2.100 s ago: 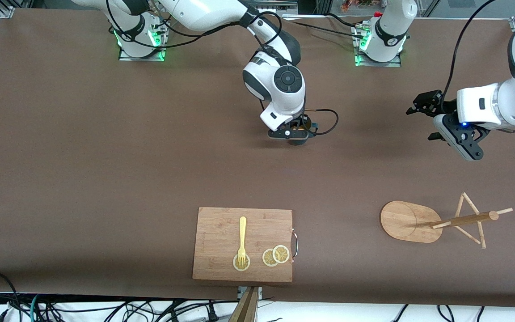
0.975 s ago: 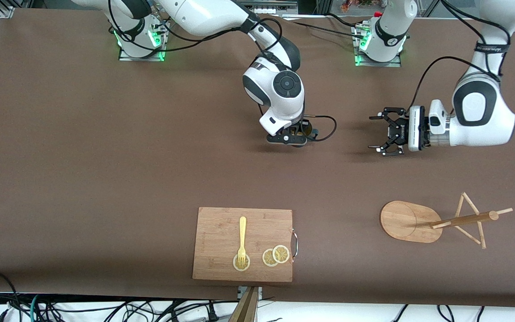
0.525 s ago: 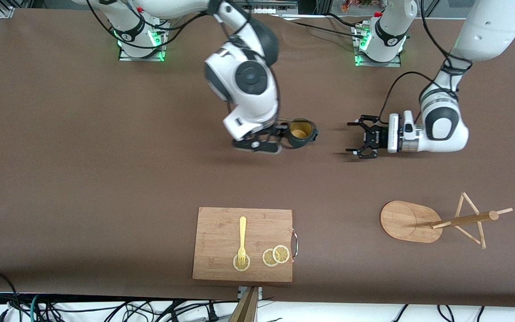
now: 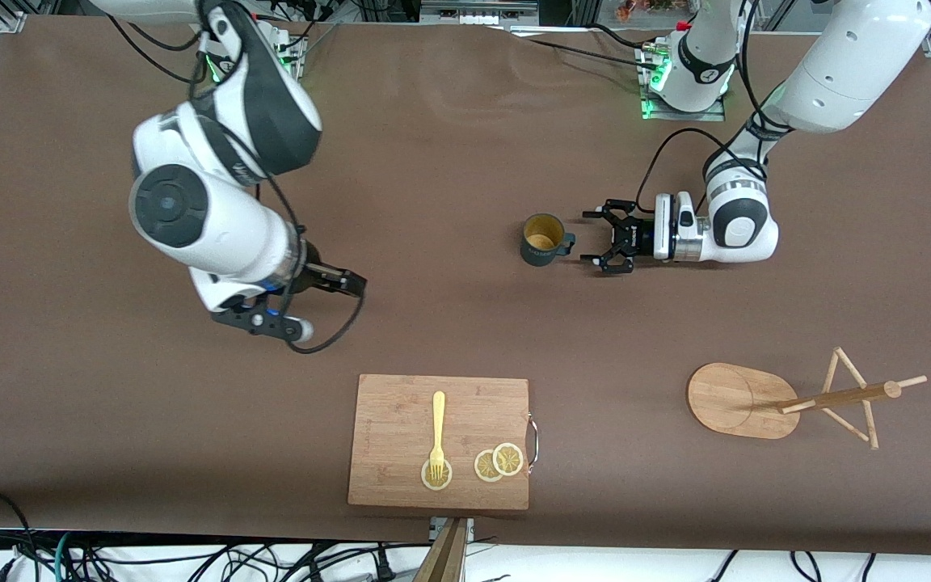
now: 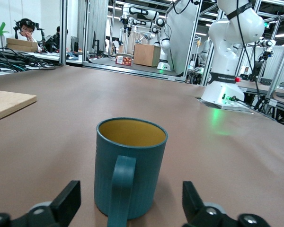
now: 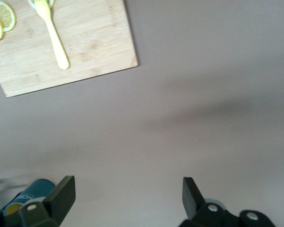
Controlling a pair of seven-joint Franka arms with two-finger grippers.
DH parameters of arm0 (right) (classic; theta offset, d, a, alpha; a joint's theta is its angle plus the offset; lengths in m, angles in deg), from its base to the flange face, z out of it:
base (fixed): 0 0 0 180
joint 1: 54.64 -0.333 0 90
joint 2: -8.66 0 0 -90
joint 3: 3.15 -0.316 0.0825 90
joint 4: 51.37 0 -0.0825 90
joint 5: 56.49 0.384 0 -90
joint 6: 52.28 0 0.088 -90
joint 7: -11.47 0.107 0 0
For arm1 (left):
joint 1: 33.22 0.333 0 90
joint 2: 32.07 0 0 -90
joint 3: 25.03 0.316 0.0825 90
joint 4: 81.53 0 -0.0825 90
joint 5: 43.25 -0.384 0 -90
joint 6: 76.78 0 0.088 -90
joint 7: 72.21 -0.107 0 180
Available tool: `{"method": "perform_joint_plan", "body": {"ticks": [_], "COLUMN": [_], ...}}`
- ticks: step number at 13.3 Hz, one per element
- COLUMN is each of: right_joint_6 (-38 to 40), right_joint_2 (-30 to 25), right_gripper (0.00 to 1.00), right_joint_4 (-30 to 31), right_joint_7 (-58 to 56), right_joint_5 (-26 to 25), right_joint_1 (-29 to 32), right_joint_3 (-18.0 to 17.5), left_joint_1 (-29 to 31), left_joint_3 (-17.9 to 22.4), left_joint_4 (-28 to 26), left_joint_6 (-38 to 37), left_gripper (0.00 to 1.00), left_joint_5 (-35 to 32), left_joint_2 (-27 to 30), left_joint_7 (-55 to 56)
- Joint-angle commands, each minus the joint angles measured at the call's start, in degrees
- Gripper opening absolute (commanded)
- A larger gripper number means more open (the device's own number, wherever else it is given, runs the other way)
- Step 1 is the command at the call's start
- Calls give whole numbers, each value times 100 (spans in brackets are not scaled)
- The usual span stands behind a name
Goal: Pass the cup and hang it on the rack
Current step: 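Grasp the mug handle with the left gripper while the right gripper releases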
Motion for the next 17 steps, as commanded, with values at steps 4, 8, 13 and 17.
{"method": "perform_joint_plan", "body": {"ticks": [4, 8, 13, 17], "right_joint_6": [646, 691, 718, 709], "right_joint_2": [-1029, -2180, -3429, -3501], "right_gripper": [100, 100, 100, 100], "right_joint_4": [816, 1843, 2829, 2813], "right_joint_7": [-1341, -2099, -2240, -2766], "right_joint_5": [93, -12, -513, -759], "right_joint_1": [265, 257, 257, 265], "right_joint_3": [663, 1183, 1263, 1377], "left_joint_1": [-322, -261, 134, 1029], "left_joint_3": [7, 7, 16, 25], "left_joint_4": [-31, -13, -22, -22], "left_joint_6": [73, 12, -629, -840], "left_gripper": [18, 0, 0, 0], "left_joint_5": [642, 642, 537, -751], "left_joint_2": [-326, -318, 5, 1269], "left_joint_7": [-686, -634, 488, 2314]}}
